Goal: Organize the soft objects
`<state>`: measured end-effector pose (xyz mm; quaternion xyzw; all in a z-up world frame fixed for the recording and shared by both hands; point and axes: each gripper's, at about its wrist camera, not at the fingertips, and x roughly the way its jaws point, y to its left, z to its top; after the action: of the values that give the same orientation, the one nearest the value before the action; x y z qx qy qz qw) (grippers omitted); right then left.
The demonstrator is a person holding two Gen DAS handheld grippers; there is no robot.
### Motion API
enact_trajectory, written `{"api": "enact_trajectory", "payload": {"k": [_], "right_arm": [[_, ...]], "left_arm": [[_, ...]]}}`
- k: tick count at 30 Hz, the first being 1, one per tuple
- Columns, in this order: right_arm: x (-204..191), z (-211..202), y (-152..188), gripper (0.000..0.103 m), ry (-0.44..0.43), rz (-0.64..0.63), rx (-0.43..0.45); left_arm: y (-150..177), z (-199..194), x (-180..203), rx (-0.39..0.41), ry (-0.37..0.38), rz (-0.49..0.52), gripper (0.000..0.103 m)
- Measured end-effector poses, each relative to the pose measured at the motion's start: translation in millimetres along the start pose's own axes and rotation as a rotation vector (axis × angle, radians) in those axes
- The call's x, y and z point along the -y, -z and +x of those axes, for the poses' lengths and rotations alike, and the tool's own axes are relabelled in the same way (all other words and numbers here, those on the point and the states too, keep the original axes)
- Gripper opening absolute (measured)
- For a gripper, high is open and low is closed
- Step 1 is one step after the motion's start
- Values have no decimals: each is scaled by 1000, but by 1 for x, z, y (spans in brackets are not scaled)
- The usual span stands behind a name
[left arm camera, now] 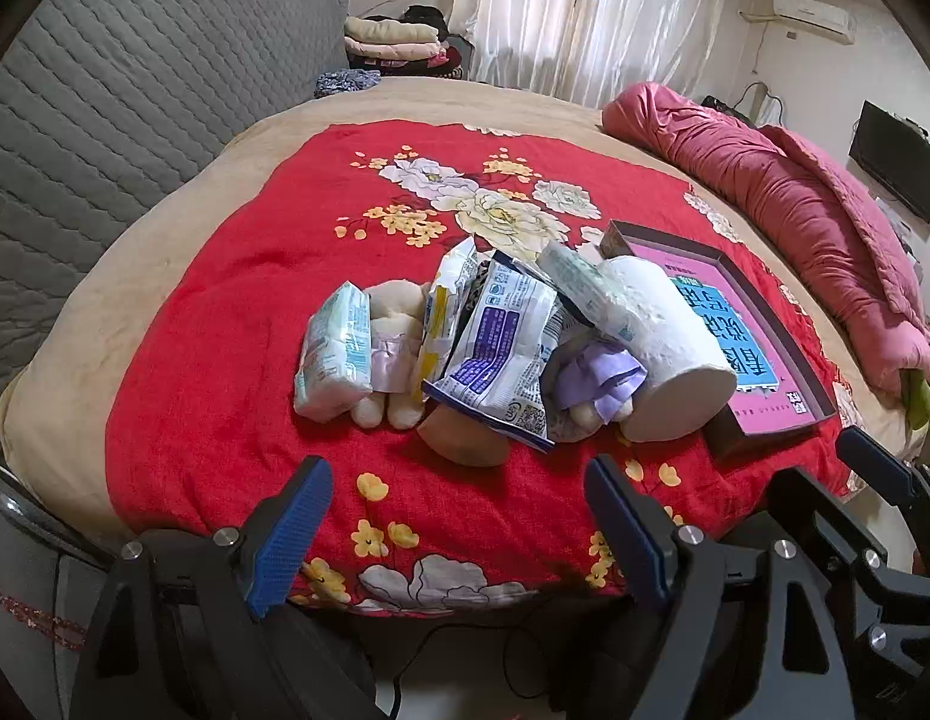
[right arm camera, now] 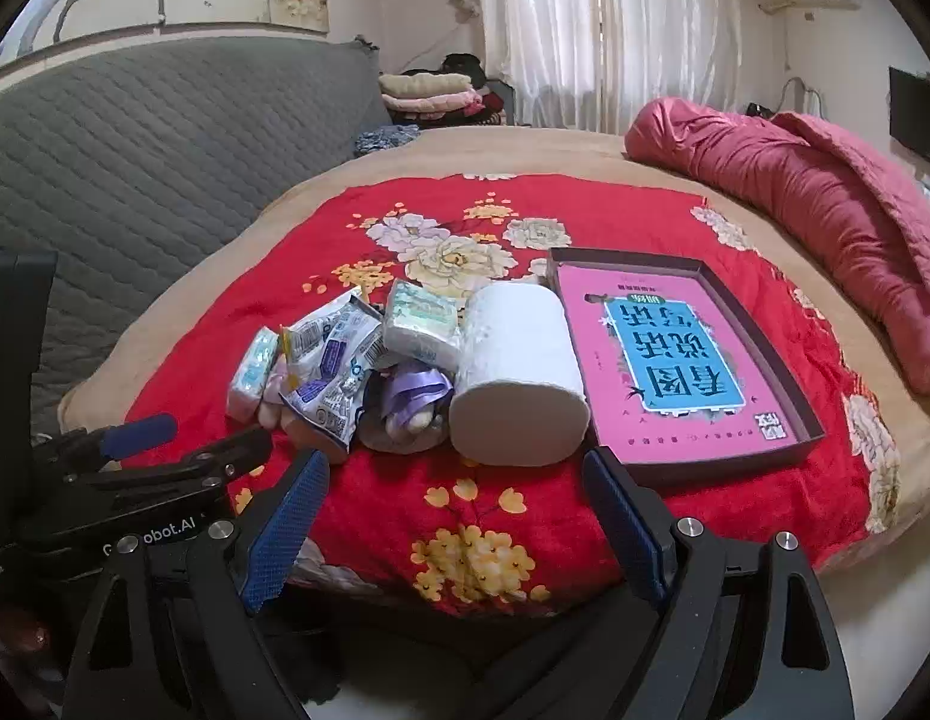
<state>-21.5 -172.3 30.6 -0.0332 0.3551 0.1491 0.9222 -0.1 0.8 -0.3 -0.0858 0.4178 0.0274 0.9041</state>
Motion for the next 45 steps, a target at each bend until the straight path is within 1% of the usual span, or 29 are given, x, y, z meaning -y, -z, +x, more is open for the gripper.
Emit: {"api": "enact_trajectory", "payload": {"k": [45], "right_arm": [[3,1,0,87,-10,21,-16]], "left_arm": [[2,0,2,-10,6,-2,85]]}}
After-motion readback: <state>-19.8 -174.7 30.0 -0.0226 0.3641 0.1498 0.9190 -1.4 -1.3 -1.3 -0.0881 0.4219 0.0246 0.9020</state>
